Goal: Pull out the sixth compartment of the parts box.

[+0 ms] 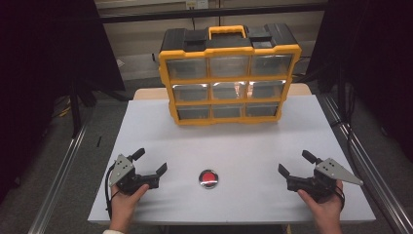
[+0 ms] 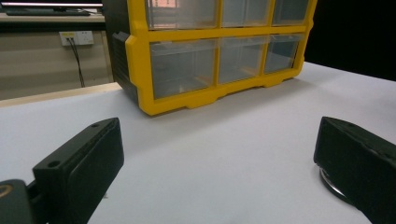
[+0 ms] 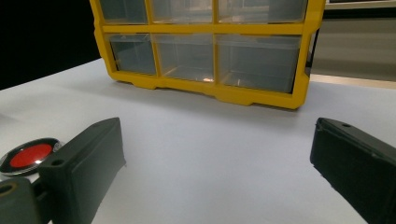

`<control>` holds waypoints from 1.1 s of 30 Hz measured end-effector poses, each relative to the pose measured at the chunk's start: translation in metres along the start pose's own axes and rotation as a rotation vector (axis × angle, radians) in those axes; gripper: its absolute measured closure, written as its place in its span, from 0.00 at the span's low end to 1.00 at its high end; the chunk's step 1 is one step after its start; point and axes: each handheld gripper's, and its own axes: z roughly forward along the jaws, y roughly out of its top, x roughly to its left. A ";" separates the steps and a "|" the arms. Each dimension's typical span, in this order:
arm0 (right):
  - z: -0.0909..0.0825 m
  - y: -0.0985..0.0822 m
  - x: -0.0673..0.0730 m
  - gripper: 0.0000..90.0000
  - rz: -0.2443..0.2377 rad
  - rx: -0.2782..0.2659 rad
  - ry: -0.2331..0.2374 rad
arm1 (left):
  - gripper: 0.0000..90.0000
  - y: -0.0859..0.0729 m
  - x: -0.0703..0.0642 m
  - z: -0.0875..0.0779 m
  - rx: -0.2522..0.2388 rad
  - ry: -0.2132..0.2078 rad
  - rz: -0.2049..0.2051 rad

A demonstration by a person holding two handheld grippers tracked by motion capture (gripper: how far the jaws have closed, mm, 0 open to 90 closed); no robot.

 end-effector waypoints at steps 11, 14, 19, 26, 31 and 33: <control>0.007 0.001 0.003 0.02 -0.016 0.015 0.004 | 0.02 0.001 0.000 -0.002 -0.007 0.018 -0.002; 0.009 0.001 0.002 0.02 -0.016 0.019 -0.002 | 0.02 0.000 -0.001 -0.001 0.003 0.016 -0.014; 0.014 0.003 0.000 0.02 -0.016 0.022 -0.039 | 0.02 -0.001 -0.003 -0.001 0.007 0.002 -0.006; 0.020 0.007 -0.003 0.02 -0.003 0.034 -0.078 | 0.02 0.000 -0.001 -0.002 0.004 0.007 -0.006; 0.028 0.011 -0.003 0.02 -0.001 0.042 -0.113 | 0.02 0.000 -0.001 -0.002 0.011 0.018 -0.004; 0.029 0.012 -0.003 0.02 -0.008 0.047 -0.115 | 0.02 0.000 -0.001 -0.002 0.007 0.013 0.000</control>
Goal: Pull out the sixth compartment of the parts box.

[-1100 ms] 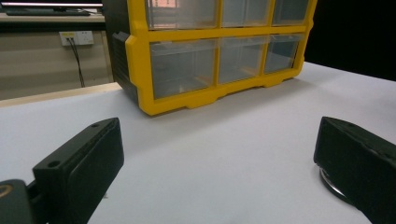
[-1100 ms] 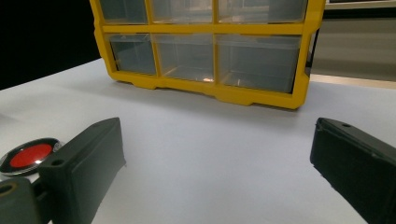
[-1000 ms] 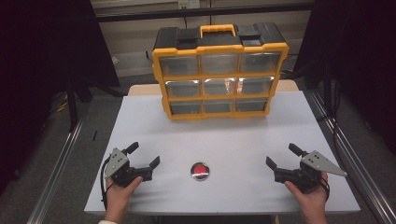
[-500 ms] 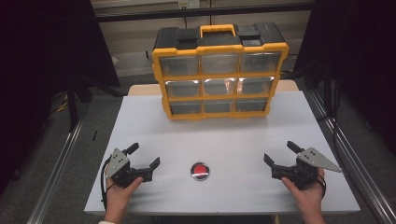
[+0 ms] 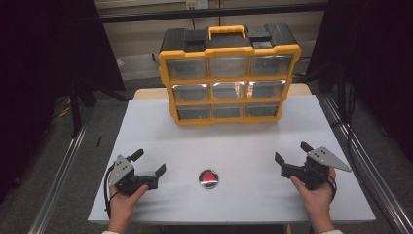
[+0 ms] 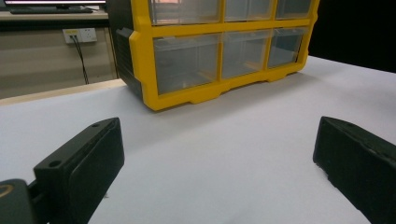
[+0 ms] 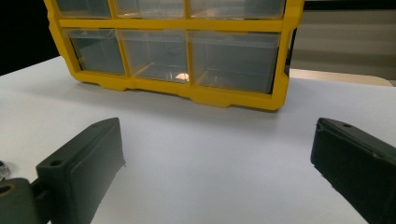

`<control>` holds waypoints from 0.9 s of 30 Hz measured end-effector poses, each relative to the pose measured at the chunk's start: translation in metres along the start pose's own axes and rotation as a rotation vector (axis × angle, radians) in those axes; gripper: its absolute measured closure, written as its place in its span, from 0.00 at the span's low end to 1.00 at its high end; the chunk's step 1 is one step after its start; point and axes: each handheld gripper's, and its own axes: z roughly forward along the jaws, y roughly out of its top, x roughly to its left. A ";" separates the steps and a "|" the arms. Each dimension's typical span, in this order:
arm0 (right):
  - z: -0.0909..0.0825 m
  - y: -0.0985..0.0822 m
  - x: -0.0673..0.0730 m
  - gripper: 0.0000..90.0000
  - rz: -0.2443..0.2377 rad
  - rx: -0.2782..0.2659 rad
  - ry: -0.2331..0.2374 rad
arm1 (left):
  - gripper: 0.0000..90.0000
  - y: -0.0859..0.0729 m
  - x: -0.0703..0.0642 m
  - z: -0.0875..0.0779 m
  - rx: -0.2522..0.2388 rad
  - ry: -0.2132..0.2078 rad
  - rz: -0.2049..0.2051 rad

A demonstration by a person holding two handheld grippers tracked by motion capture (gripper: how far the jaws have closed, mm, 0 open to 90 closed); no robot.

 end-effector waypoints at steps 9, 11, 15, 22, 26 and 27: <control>0.020 0.013 0.003 0.02 -0.016 -0.005 -0.013 | 0.02 0.000 0.001 -0.001 -0.006 0.007 -0.008; 0.027 0.018 0.004 0.02 -0.016 -0.010 -0.017 | 0.02 0.000 0.003 -0.002 0.012 0.003 0.018; 0.032 0.021 0.005 0.02 -0.019 -0.014 -0.025 | 0.02 0.000 0.002 -0.002 -0.001 0.012 0.004; 0.043 0.030 0.006 0.03 -0.032 -0.017 -0.036 | 0.02 0.000 0.002 -0.002 0.000 0.007 0.002; 0.047 0.036 0.006 0.03 -0.038 -0.025 -0.036 | 0.02 0.000 0.002 -0.002 0.003 0.008 0.005; 0.049 0.037 0.006 0.03 -0.037 -0.028 -0.037 | 0.02 0.000 0.002 -0.002 0.003 0.007 0.005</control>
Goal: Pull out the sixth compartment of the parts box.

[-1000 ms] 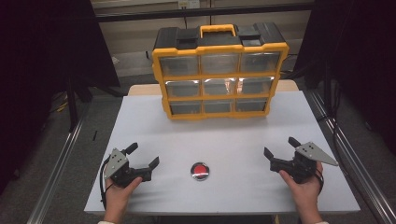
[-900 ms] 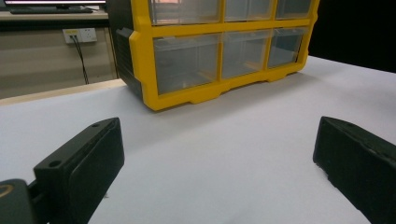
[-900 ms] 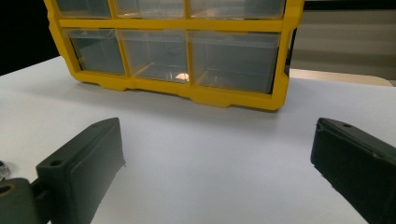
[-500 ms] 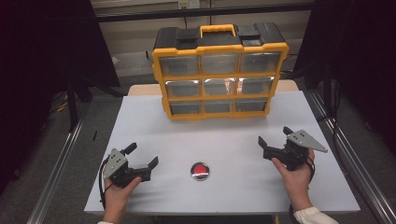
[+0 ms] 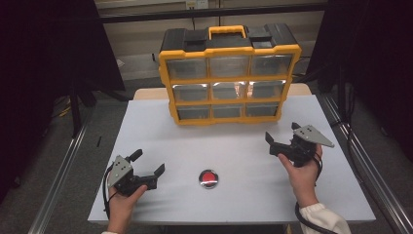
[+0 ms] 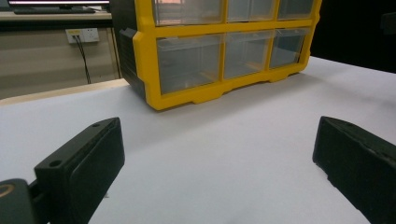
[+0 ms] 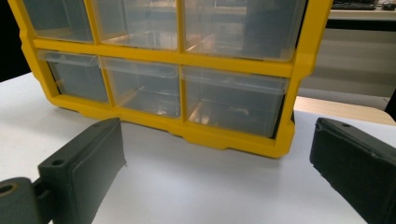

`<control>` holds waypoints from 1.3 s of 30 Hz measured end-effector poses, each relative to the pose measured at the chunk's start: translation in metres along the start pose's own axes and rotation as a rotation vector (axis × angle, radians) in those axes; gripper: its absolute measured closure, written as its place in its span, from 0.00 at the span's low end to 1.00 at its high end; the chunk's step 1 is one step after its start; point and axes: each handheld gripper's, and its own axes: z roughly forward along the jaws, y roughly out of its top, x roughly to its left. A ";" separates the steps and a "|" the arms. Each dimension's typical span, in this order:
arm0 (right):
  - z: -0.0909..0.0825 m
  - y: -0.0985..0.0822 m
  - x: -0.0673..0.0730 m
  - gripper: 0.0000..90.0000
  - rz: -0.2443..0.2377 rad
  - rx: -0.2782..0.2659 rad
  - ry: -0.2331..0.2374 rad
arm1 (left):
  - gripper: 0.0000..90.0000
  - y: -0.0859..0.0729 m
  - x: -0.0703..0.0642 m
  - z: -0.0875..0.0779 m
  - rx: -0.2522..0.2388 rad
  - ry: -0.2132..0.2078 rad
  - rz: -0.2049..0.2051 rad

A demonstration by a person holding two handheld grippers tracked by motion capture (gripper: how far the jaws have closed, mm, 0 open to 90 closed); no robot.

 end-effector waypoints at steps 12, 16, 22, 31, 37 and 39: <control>0.015 0.007 -0.001 0.03 0.029 -0.005 -0.018 | 0.02 0.000 -0.001 0.001 -0.002 -0.006 -0.011; 0.020 0.011 -0.003 0.03 0.023 -0.007 -0.020 | 0.02 0.000 -0.001 0.000 0.001 -0.008 -0.005; 0.029 0.018 -0.004 0.03 0.017 -0.006 -0.032 | 0.02 0.000 -0.002 0.001 -0.003 -0.008 -0.014; 0.039 0.025 -0.005 0.03 0.024 -0.017 -0.041 | 0.02 0.000 -0.002 0.001 -0.002 -0.011 -0.017; 0.046 0.029 -0.006 0.03 0.019 -0.016 -0.048 | 0.02 0.000 -0.002 0.001 0.000 -0.013 -0.013; 0.048 0.029 -0.005 0.03 0.021 -0.020 -0.054 | 0.02 0.000 -0.002 0.002 0.001 -0.014 -0.013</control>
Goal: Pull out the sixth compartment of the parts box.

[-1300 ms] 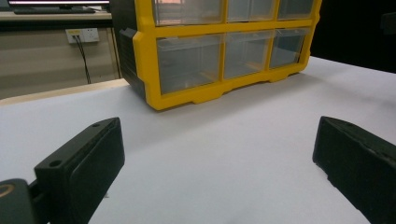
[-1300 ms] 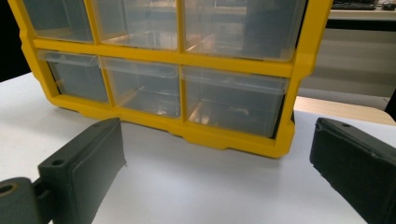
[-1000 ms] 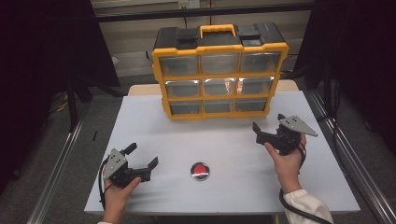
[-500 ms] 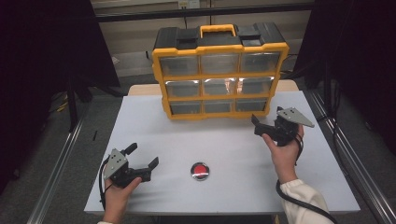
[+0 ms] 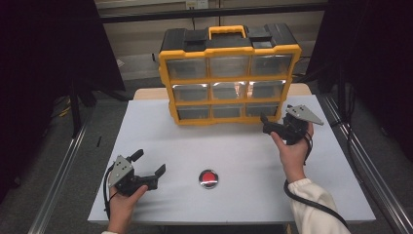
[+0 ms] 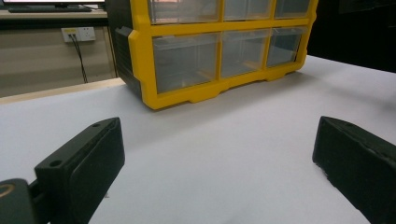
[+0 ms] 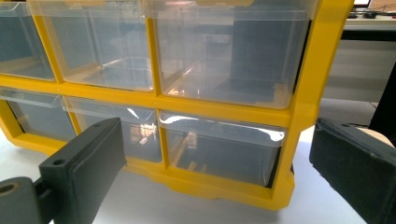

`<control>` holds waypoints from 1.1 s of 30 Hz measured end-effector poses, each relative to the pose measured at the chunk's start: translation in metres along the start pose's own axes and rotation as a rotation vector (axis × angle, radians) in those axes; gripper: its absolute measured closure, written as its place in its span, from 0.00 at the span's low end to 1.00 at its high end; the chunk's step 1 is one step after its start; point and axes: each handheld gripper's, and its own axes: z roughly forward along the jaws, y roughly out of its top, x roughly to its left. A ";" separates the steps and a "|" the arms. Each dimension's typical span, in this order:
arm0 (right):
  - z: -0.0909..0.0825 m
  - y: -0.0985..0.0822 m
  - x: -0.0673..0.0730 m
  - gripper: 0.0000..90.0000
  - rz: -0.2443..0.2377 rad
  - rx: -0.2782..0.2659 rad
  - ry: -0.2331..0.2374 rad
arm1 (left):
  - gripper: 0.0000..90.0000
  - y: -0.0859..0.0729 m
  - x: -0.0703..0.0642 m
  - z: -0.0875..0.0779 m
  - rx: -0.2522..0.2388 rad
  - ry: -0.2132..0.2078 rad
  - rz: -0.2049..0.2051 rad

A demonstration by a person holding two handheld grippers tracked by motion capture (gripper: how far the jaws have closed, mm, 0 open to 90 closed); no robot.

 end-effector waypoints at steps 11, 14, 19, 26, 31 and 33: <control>0.012 0.005 0.004 0.03 -0.015 0.006 0.005 | 0.03 0.000 0.000 0.000 -0.001 -0.002 -0.005; 0.015 0.007 0.005 0.03 -0.021 0.005 0.000 | 0.03 0.000 0.000 0.000 0.000 -0.002 -0.005; 0.020 0.011 0.005 0.03 -0.014 -0.003 0.002 | 0.03 0.000 -0.001 0.001 -0.003 0.006 -0.003; 0.028 0.016 0.006 0.03 -0.008 -0.008 -0.001 | 0.03 0.000 -0.001 0.001 0.008 -0.005 0.000; 0.034 0.020 0.006 0.03 -0.007 -0.013 -0.004 | 0.03 -0.001 -0.001 0.001 0.008 -0.003 -0.002; 0.036 0.021 0.005 0.03 -0.009 -0.016 -0.008 | 0.03 -0.001 -0.001 0.001 0.008 -0.004 -0.002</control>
